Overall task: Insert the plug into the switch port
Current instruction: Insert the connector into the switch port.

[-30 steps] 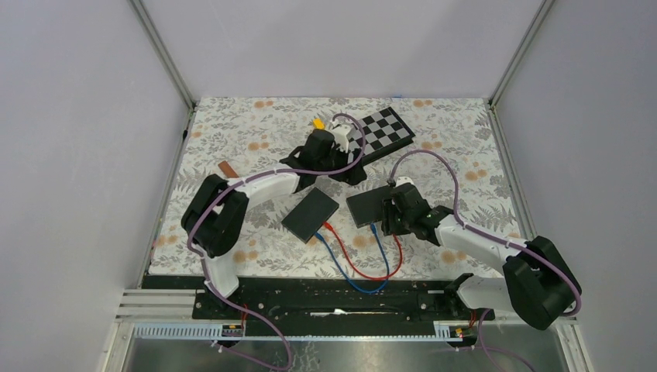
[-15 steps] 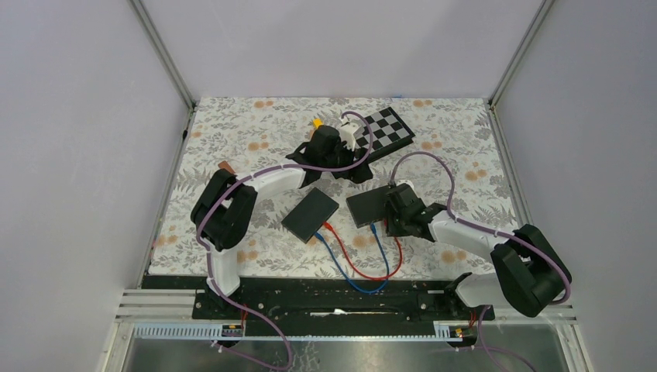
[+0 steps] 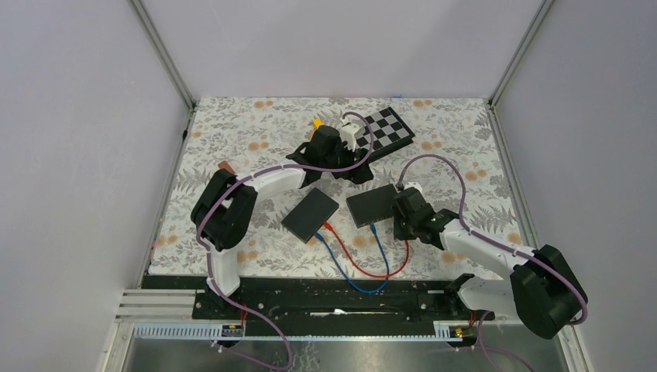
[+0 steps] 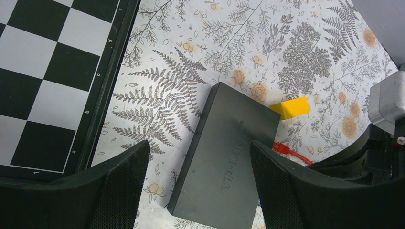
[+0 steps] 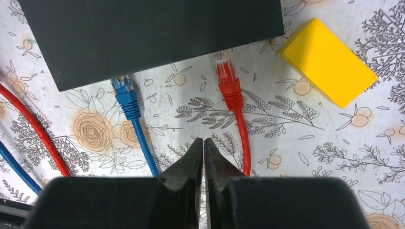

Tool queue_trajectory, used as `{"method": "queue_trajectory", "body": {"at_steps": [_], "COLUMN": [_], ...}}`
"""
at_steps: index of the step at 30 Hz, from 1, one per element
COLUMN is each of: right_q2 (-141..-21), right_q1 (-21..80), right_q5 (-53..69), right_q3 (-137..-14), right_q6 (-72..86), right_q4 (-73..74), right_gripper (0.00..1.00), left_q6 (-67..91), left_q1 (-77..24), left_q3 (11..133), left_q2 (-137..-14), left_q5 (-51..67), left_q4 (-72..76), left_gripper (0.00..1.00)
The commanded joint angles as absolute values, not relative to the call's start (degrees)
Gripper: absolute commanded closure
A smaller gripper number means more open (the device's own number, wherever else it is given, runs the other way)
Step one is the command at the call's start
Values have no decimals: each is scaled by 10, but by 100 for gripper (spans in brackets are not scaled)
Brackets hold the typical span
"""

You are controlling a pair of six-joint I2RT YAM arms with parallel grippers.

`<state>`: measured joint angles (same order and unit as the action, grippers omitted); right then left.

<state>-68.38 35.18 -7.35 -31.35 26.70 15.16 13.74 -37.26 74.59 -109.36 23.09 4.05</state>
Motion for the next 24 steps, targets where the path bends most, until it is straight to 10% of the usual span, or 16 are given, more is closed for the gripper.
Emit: {"method": "queue_trajectory", "body": {"at_steps": [1,4,24], "right_q2": [-681,-691,-761], "right_q1": [349,349,319], "right_q5": [-63,-57,-136], "right_q3": [-306,-310,-391], "right_q6": [270,270,248], "right_q4": [153,155,195], "right_gripper": [87,69,53], "left_q6": [129,128,126], "left_q1": [-376,-377,-374], "left_q3": [757,755,729], "left_q2": [-1094,-1094,-1065], "left_q5": [251,251,253], "left_q4": [69,68,73], "left_gripper": [22,22,21]}}
